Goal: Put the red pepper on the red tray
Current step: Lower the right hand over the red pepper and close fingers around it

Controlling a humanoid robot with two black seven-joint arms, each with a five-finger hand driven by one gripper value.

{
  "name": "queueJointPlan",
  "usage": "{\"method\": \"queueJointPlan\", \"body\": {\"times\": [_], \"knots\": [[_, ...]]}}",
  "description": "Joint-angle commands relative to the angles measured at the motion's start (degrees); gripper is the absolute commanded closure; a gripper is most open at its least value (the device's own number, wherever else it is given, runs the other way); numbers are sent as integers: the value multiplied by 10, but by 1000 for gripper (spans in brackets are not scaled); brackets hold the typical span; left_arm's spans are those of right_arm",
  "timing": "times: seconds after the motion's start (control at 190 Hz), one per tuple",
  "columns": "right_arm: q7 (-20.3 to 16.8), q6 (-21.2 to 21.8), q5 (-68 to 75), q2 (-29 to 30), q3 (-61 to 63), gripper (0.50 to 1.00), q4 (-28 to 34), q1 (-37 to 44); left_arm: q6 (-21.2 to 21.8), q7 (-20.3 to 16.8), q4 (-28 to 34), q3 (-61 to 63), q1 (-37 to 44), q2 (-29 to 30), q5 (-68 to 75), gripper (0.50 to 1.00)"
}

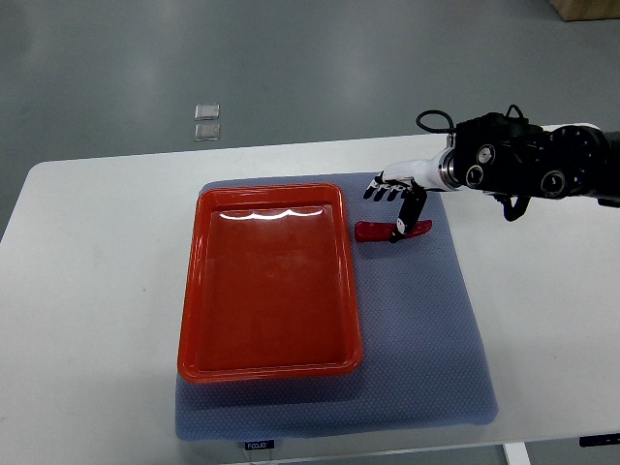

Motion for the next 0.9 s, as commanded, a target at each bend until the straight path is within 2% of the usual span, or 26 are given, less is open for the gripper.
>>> {"method": "queueJointPlan", "body": {"times": [0.0, 0.147, 0.421, 0.515, 0.605, 0.747, 0.857, 0.894], "knots": [[0, -10, -5, 3, -1, 671, 0, -7, -1, 1, 0, 0, 0, 0, 0, 500], [0, -28, -36, 5, -9, 693, 0, -20, 0, 1, 2, 0, 0, 0, 0, 500], [0, -30, -41, 12, -9, 705, -6, -28, 0, 1, 2, 0, 1, 0, 0, 500], [0, -36, -42, 16, -9, 738, -7, -31, 0, 1, 2, 0, 1, 0, 0, 500], [0, -40, -43, 21, -12, 744, -8, -36, 0, 1, 2, 0, 1, 0, -1, 500], [0, -43, -50, 26, -14, 781, -14, -40, 1, 0, 3, 1, 2, 0, -1, 500], [1, -45, -61, 27, -14, 859, -17, -43, 1, 1, 3, 1, 2, 0, -1, 500], [1, -46, -64, 27, -14, 914, -18, -45, 1, 0, 3, 1, 2, 0, -1, 500]]}}
